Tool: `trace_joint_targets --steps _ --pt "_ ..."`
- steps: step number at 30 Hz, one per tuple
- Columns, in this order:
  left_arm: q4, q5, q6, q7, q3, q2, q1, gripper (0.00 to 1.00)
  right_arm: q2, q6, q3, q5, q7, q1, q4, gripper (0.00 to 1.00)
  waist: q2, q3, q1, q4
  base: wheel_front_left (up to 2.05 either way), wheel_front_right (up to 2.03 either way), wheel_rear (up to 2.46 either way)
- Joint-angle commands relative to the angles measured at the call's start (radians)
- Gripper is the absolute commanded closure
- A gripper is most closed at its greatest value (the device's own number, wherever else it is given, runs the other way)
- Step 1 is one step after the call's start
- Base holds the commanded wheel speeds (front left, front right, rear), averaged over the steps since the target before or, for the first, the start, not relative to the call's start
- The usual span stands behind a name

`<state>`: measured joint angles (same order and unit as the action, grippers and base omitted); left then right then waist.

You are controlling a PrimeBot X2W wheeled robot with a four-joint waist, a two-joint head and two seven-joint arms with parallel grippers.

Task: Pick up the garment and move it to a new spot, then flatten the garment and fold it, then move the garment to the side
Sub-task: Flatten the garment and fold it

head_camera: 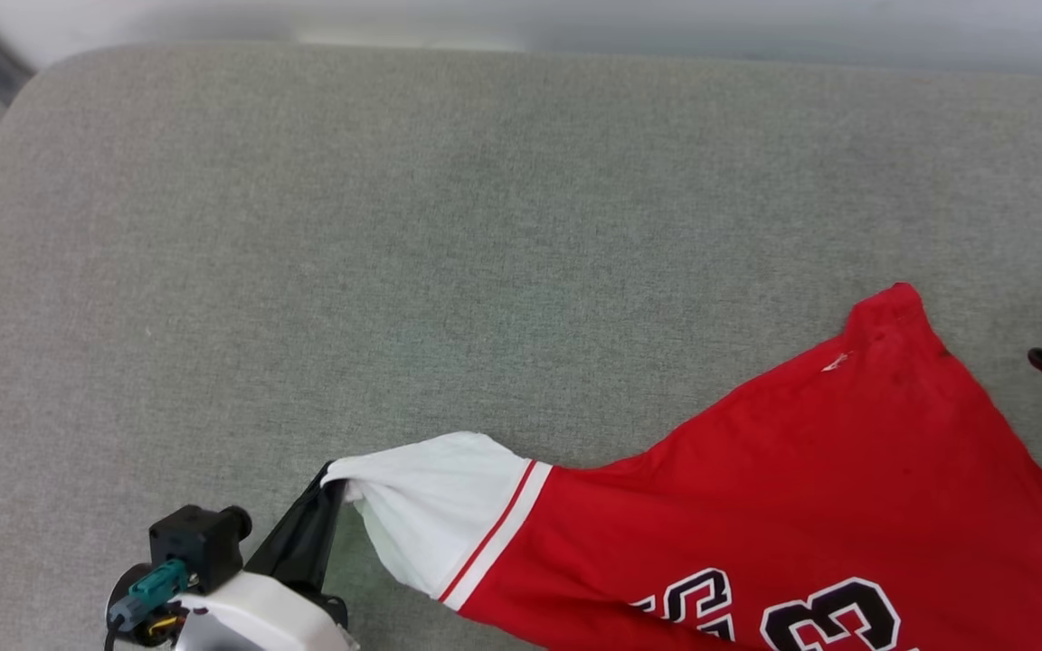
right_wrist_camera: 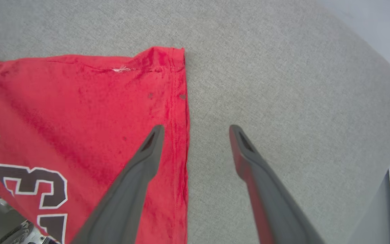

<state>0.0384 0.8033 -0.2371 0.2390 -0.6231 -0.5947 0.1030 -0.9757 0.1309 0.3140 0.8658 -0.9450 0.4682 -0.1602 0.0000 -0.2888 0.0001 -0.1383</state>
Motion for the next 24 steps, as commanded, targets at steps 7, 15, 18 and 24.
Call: trace_joint_targets --steps 7,15,18,24 --pt "0.000 -0.023 0.019 -0.003 -0.017 0.030 0.070 1.00 0.140 0.000 0.148 -0.109 -0.121 0.241 0.188 0.00 0.0000 -0.086 -0.0001 -0.045 0.00 0.00 0.00" --pt "-0.013 -0.036 0.032 0.007 -0.026 0.065 0.113 1.00 0.245 0.000 0.269 -0.154 -0.076 0.323 0.380 0.00 0.0000 -0.139 -0.0001 -0.075 0.00 0.00 0.00" --pt "-0.023 -0.039 0.034 0.010 -0.027 0.074 0.114 1.00 0.260 0.000 0.336 -0.137 -0.057 0.300 0.422 0.00 0.0000 -0.143 -0.0001 -0.080 0.00 0.00 0.00" --pt "-0.040 -0.040 0.037 0.013 -0.020 0.077 0.103 1.00 0.248 0.000 0.388 -0.107 0.051 0.328 0.450 1.00 0.0000 -0.117 -0.0001 -0.065 0.00 0.00 0.00"
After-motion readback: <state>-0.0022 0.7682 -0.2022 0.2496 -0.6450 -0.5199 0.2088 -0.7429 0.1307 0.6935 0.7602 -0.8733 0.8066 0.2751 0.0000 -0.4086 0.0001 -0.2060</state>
